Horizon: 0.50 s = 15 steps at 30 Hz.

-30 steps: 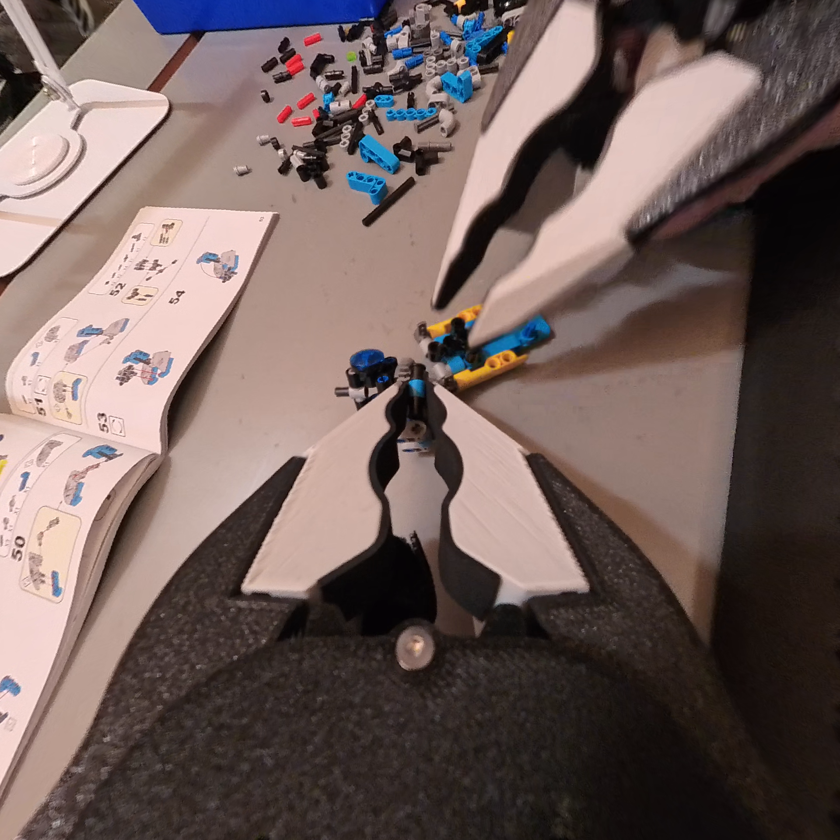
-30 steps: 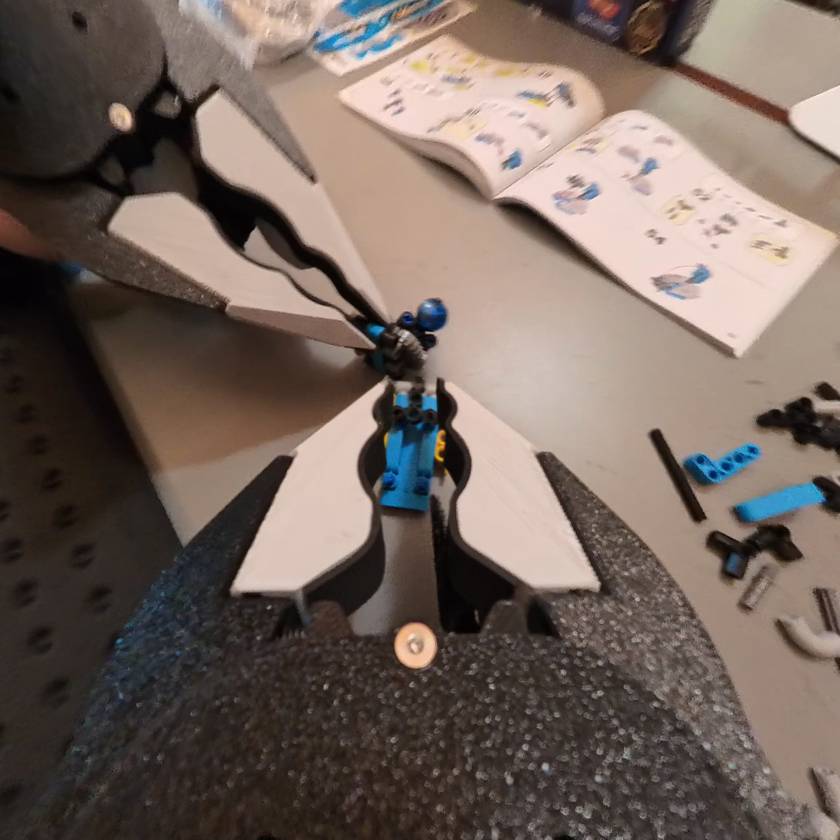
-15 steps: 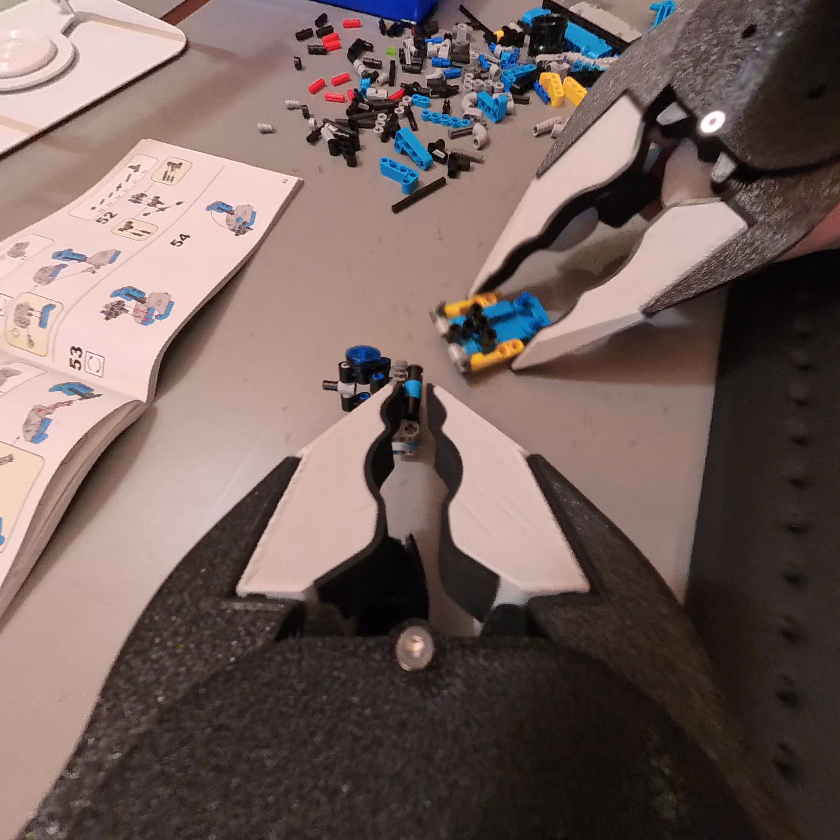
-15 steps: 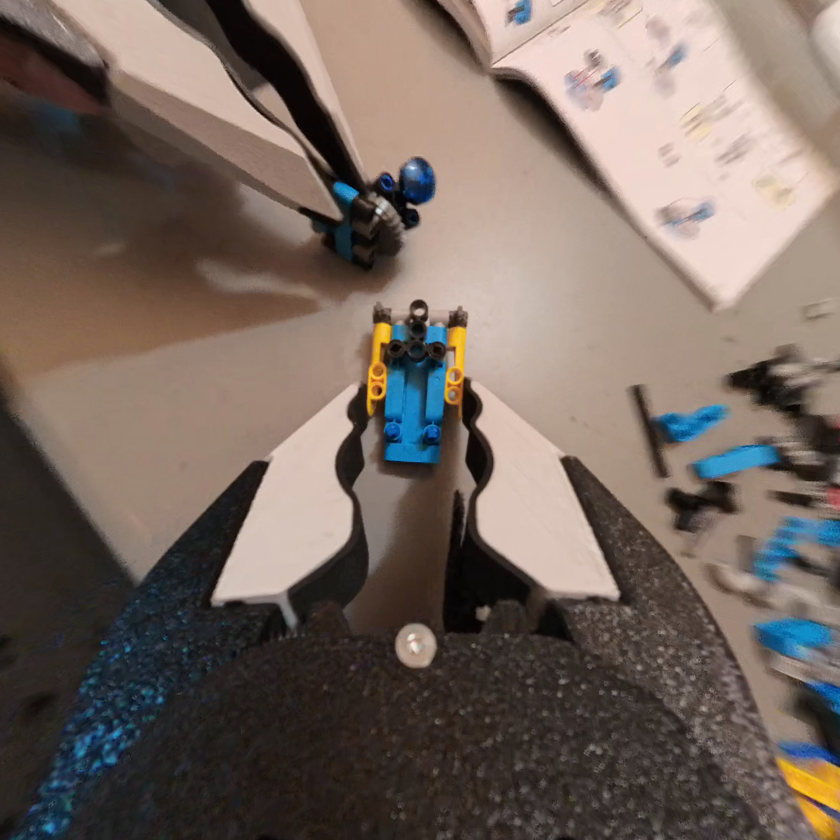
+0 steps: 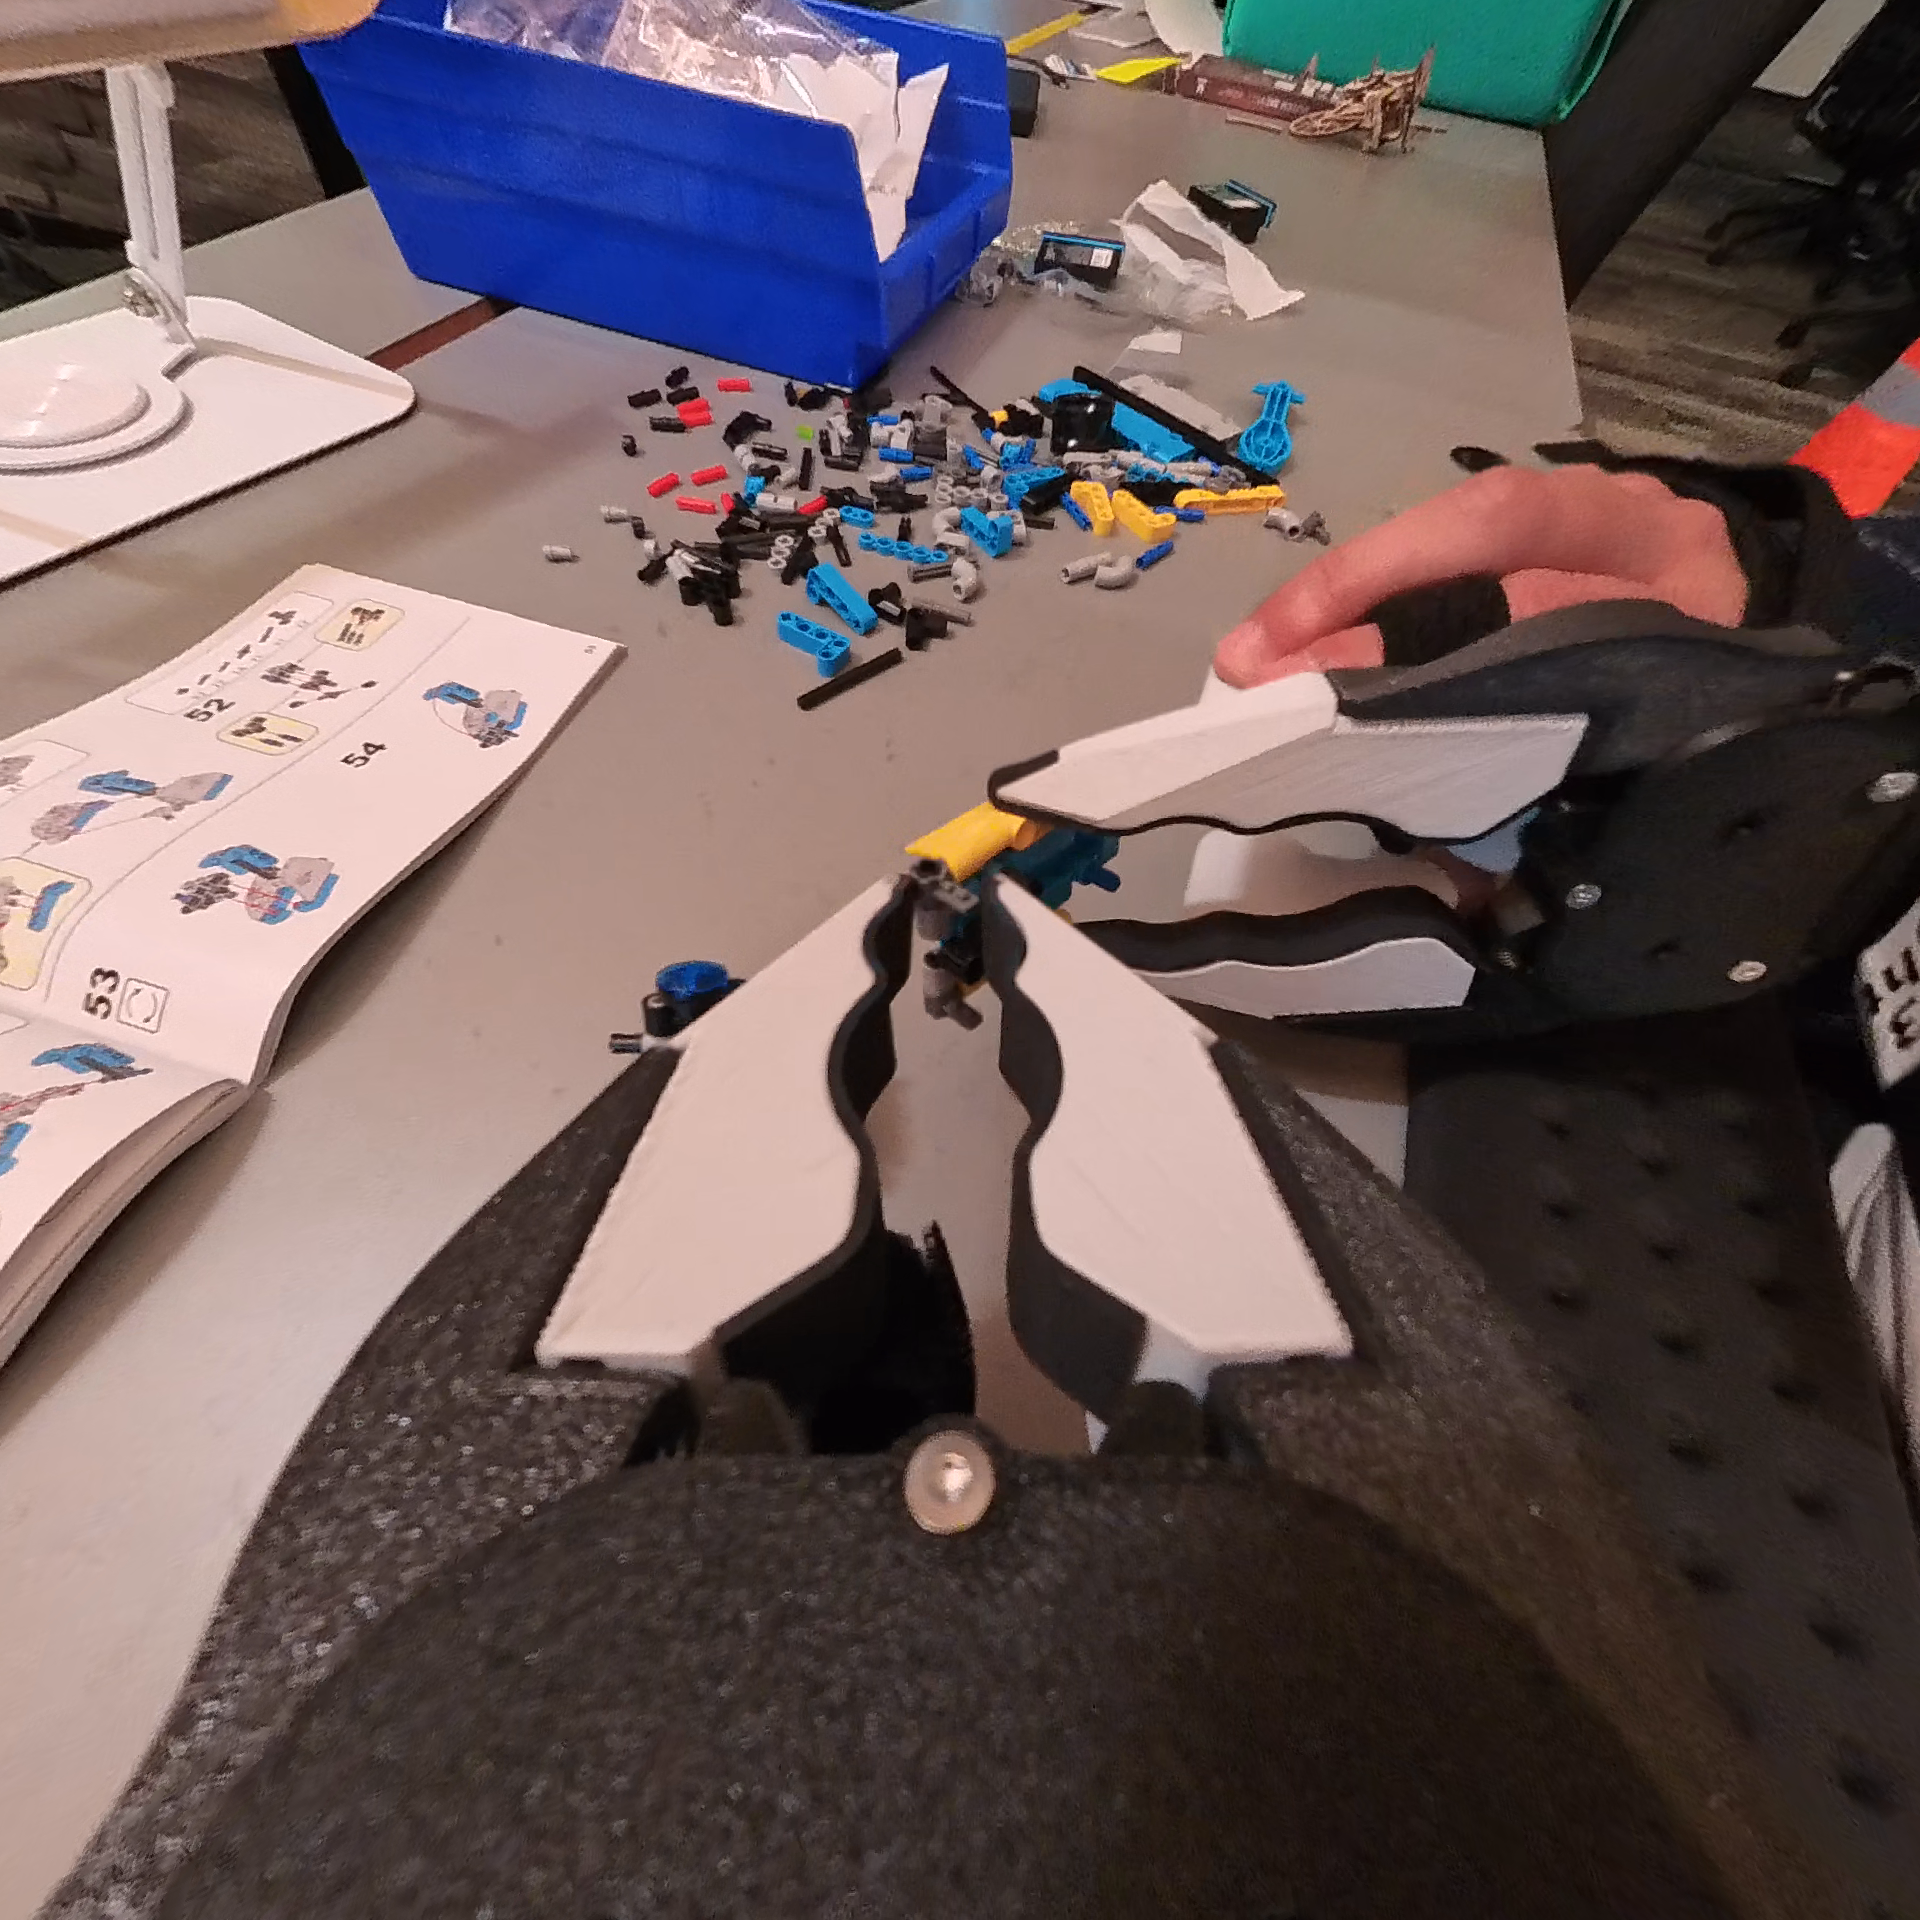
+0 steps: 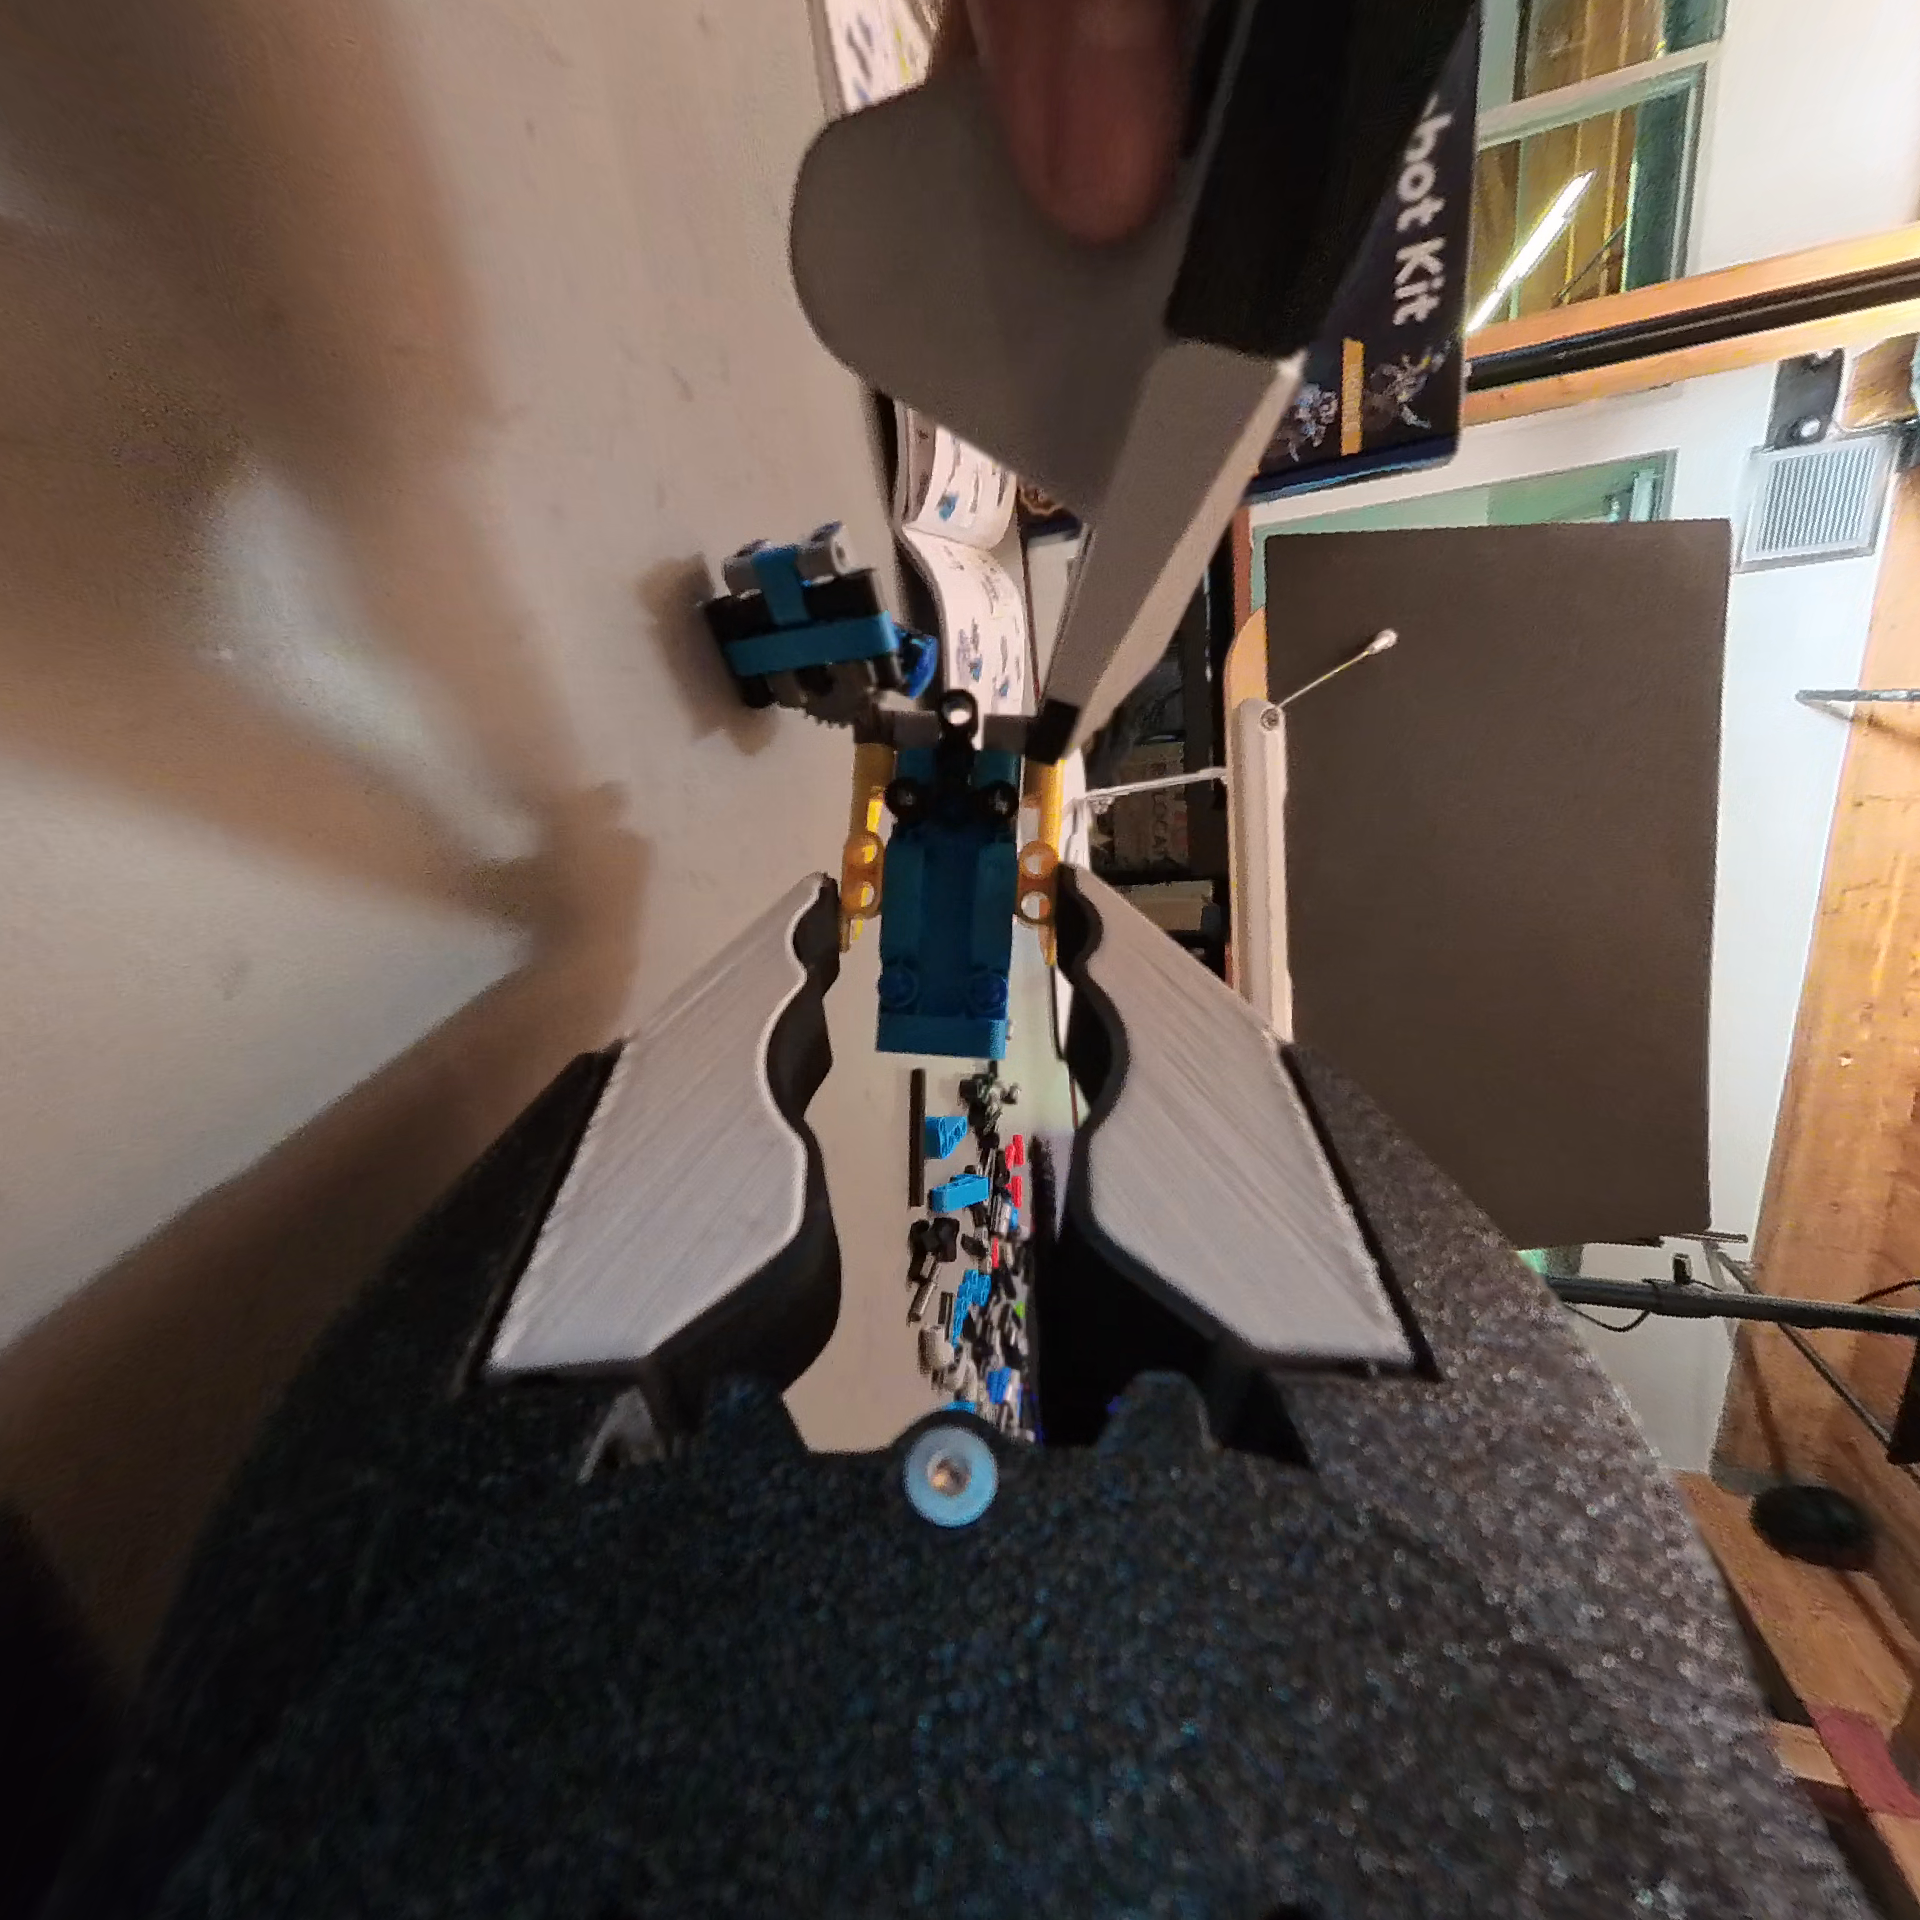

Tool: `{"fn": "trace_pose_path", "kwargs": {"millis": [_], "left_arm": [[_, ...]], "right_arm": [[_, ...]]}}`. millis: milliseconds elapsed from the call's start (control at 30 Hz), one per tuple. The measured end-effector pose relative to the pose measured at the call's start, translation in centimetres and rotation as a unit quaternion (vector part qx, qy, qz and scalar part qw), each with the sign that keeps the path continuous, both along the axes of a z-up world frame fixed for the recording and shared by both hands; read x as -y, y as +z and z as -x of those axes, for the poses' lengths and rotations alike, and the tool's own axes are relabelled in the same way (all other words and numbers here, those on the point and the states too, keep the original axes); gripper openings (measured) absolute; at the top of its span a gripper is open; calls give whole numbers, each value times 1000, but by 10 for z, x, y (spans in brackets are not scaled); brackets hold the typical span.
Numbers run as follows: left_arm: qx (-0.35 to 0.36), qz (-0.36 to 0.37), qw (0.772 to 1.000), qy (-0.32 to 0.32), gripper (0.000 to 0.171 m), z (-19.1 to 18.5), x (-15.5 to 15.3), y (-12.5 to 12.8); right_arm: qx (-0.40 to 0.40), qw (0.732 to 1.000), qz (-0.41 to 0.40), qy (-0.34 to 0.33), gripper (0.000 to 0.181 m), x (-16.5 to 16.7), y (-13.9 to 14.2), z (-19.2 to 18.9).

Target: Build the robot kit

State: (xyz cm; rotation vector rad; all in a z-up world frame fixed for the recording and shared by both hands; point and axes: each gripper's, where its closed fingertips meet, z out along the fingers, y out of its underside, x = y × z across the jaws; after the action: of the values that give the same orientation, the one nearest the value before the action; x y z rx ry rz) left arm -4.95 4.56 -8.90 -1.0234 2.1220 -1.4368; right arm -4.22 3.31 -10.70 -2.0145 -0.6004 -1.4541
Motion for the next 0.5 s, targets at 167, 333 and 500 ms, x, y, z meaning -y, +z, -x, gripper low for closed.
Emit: {"fn": "trace_pose_path", "kwargs": {"millis": [167,333,500], "left_arm": [[7,-56,998,32,5,-5,-5,-10],[-1,-51,999,16,4,-4,-5,-14],[32,-35,999,-7,4,2,0,-1]], "right_arm": [[15,1000,2,9,41,-7,-3,11],[-103,993,-55,35,43,-8,-4,18],[-462,856,-188,135,61,0,42,40]]}}
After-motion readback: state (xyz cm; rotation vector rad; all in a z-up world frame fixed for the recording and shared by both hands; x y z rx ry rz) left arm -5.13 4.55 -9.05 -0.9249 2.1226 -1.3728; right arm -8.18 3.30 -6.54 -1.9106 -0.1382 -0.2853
